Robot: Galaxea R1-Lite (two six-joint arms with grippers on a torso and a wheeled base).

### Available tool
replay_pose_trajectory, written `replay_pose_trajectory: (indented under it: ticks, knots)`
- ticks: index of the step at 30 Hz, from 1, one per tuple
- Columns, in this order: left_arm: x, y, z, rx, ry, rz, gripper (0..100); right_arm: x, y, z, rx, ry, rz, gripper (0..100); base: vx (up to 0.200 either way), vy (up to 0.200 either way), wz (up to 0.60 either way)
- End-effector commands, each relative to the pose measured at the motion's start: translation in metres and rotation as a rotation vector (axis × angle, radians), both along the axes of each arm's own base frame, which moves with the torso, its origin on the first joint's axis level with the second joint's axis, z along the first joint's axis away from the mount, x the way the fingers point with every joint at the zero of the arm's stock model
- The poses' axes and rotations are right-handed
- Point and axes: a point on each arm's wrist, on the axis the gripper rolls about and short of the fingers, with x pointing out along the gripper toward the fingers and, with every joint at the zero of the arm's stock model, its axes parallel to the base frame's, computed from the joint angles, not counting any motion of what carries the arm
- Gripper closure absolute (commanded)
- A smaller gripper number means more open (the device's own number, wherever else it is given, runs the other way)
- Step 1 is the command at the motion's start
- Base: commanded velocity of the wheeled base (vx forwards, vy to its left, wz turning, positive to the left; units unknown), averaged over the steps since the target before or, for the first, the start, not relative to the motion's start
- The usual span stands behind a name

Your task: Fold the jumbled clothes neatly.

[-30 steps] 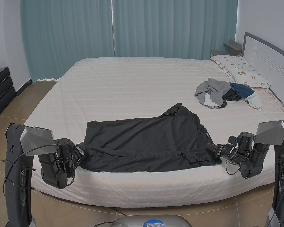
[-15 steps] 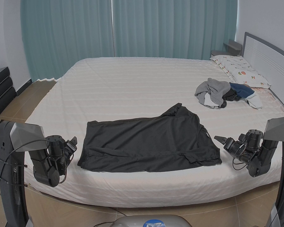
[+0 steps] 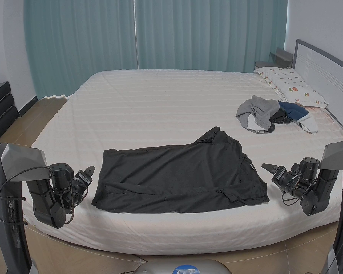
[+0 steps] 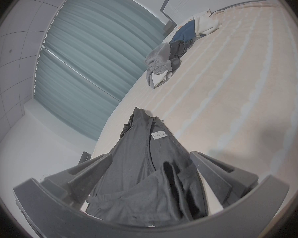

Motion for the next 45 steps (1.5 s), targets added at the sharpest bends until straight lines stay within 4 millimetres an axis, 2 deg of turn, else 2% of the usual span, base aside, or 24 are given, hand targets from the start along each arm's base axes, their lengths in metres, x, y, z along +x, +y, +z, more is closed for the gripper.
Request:
replay_pose_trajectory:
  ticks: [1,12,21,30,31,35,45]
  knots:
    - [-0.001,-0.002,0.003,-0.025,-0.003,-0.057,0,0.000,0.000,-0.003,0.001,0.008,0.004,0,0.000,0.000,0.00]
    - [-0.006,-0.010,0.006,-0.098,0.060,-0.228,0,-0.002,0.003,-0.006,0.003,0.022,0.013,0,0.000,0.000,0.00]
    - [-0.016,-0.017,0.024,-0.120,0.140,-0.281,0,-0.002,0.001,-0.008,0.003,0.027,0.007,0,0.000,0.000,0.00]
    - [-0.017,-0.035,0.019,-0.117,0.164,-0.337,0,-0.002,0.003,-0.006,0.002,0.022,0.013,0,0.000,0.000,0.00]
    - [-0.014,-0.036,0.012,-0.115,0.179,-0.339,0,-0.002,0.003,-0.006,0.002,0.024,0.011,0,0.000,0.000,0.00]
    - [-0.012,-0.036,0.005,-0.113,0.193,-0.334,0,-0.003,0.003,-0.007,0.002,0.028,0.011,0,0.000,0.000,0.00]
    - [-0.015,-0.034,0.004,-0.105,0.207,-0.318,0,-0.005,0.003,-0.009,-0.004,0.036,0.011,0,0.000,0.000,0.00]
